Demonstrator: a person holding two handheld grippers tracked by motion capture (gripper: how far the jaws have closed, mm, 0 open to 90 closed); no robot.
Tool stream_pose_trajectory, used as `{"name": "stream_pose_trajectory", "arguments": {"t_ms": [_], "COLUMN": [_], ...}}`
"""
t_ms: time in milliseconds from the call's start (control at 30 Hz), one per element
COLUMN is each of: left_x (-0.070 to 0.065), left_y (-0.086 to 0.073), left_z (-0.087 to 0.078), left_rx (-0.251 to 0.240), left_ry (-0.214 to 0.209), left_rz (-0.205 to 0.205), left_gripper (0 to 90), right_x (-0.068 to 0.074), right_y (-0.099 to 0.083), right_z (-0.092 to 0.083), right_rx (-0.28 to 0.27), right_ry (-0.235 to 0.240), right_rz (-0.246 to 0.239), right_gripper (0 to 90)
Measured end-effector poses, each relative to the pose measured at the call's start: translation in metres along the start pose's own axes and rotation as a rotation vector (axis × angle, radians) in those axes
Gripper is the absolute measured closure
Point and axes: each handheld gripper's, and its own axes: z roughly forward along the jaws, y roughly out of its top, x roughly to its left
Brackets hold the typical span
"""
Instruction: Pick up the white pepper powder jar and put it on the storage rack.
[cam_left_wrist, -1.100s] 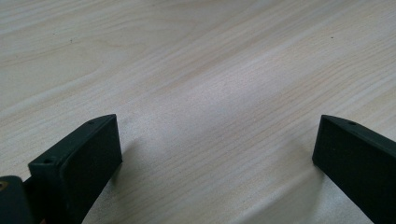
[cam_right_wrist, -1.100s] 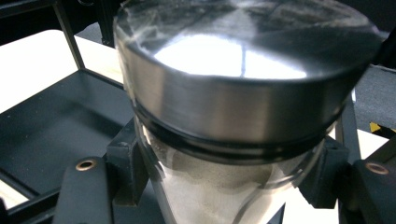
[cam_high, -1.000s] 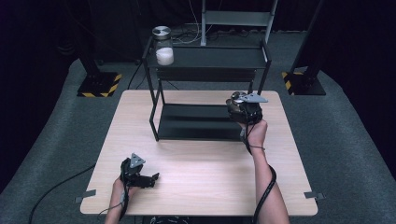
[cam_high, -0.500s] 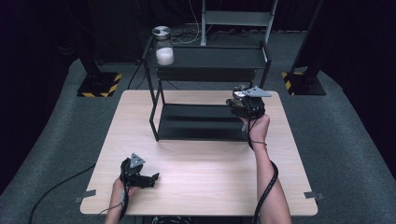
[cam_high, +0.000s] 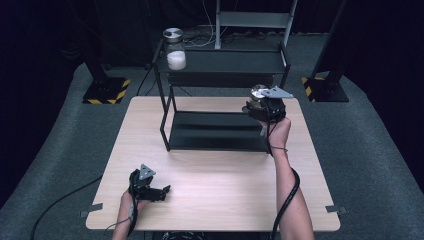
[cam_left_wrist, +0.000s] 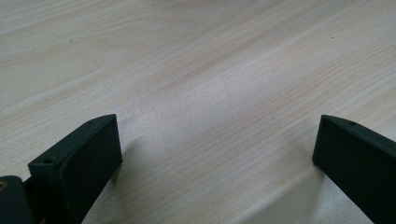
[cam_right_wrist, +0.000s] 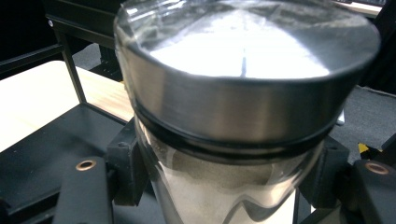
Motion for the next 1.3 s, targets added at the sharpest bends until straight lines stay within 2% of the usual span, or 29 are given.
{"name": "stream_pose_trajectory", "arguments": {"t_ms": [1300], "left_x": [0.0], "left_y": [0.0], "left_z": [0.0], "left_rx": [-0.001], "left_ry": [-0.001], "left_rz": [0.0], "left_gripper": [0.8], "right_x": [-0.007], "right_y": [0.03], "right_z": [-0.024], "right_rx": [-0.073], "right_ry": [-0.011], "right_rz": [-0.003], "right_gripper": [30.2]}}
